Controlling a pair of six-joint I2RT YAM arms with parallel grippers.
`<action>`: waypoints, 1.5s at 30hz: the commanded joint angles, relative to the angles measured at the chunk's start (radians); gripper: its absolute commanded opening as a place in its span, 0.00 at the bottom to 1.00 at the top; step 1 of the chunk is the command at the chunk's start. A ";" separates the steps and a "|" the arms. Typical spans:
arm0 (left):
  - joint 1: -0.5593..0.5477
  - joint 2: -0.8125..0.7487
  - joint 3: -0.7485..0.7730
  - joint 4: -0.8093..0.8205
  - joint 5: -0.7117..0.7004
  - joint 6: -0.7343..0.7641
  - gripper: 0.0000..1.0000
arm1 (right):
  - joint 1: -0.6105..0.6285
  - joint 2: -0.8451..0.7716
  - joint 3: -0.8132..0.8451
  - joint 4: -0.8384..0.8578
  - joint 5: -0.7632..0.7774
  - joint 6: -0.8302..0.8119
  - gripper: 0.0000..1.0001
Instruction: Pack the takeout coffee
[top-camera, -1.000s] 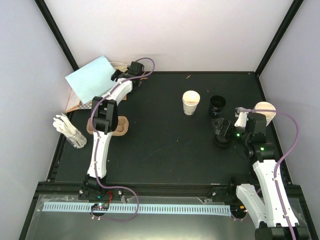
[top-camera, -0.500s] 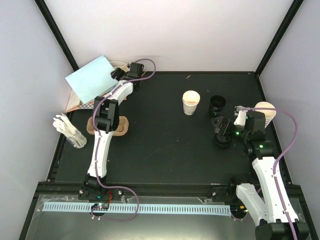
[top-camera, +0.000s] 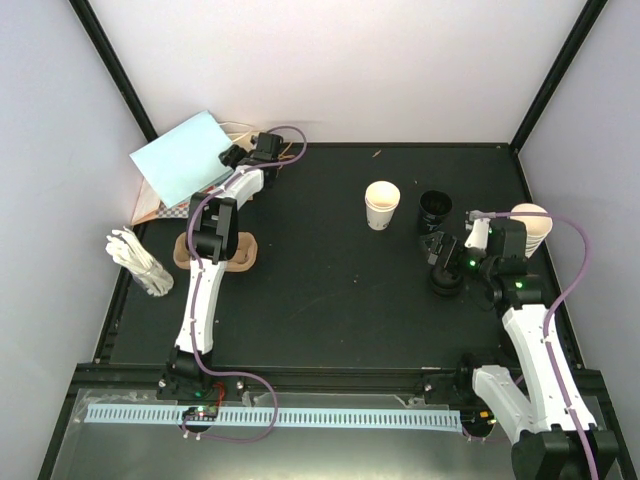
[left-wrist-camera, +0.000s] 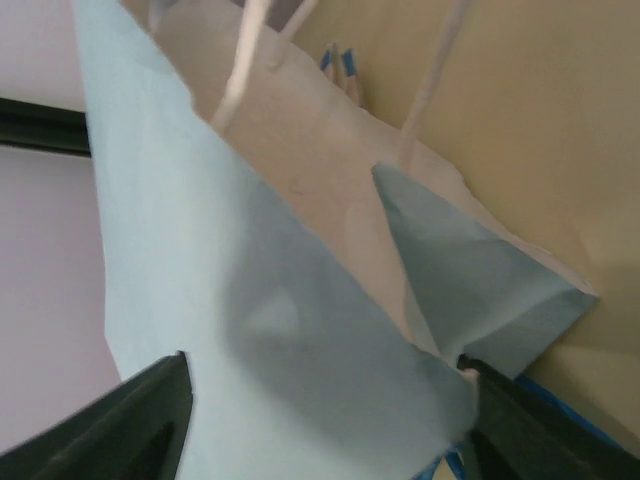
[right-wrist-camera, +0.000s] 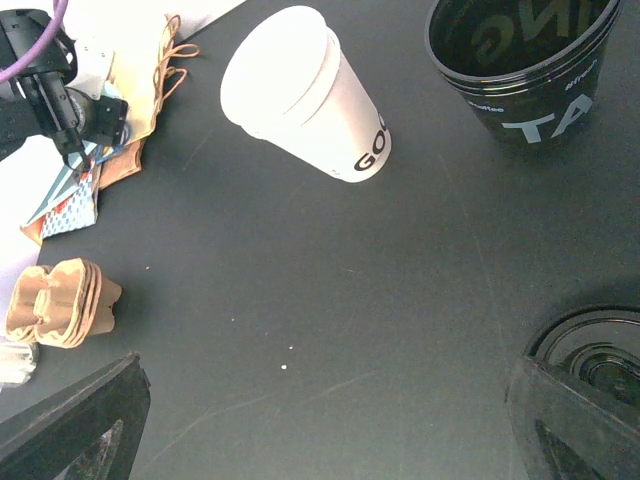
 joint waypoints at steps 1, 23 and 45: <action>0.021 0.003 0.037 0.076 -0.079 0.023 0.66 | 0.003 0.004 0.020 0.027 -0.020 -0.004 1.00; 0.009 -0.311 -0.133 0.359 -0.225 0.216 0.01 | 0.003 -0.014 0.052 -0.004 -0.034 0.008 1.00; -0.061 -1.102 -0.395 -0.386 0.735 -0.663 0.02 | 0.005 -0.152 0.112 -0.086 -0.192 0.013 1.00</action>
